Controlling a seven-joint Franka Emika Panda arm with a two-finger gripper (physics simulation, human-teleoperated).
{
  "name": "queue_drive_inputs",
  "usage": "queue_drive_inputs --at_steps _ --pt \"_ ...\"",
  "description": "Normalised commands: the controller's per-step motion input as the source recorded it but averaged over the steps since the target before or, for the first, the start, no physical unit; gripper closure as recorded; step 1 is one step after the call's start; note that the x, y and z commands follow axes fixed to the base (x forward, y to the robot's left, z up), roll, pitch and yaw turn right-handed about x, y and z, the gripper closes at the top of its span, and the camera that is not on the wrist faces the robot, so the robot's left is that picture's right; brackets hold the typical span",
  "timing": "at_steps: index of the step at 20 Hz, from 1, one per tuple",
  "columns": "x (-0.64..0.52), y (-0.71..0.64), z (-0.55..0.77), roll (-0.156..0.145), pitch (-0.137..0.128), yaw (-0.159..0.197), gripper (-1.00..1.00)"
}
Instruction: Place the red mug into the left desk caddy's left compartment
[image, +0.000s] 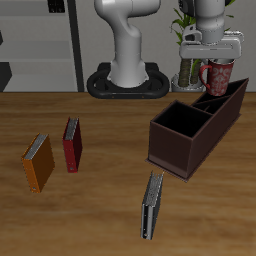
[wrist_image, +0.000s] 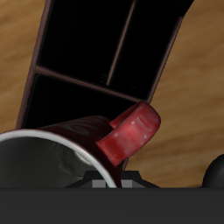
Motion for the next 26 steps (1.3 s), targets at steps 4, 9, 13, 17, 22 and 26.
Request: queue_drive_inputs --at_steps 4,9,13,17,22,26 --pt "0.04 0.13 -0.23 0.014 0.039 -0.008 1.0" --pt "0.03 0.26 -0.42 0.046 0.071 0.038 1.0" --pt "0.06 0.08 -0.27 0.016 0.034 0.028 1.0" --pt "0.02 0.18 -0.48 0.028 0.081 0.022 1.0" --pt "0.06 0.09 -0.3 0.016 0.036 0.043 1.0" --pt "0.14 -0.07 -0.25 -0.015 0.055 -0.002 -1.0"
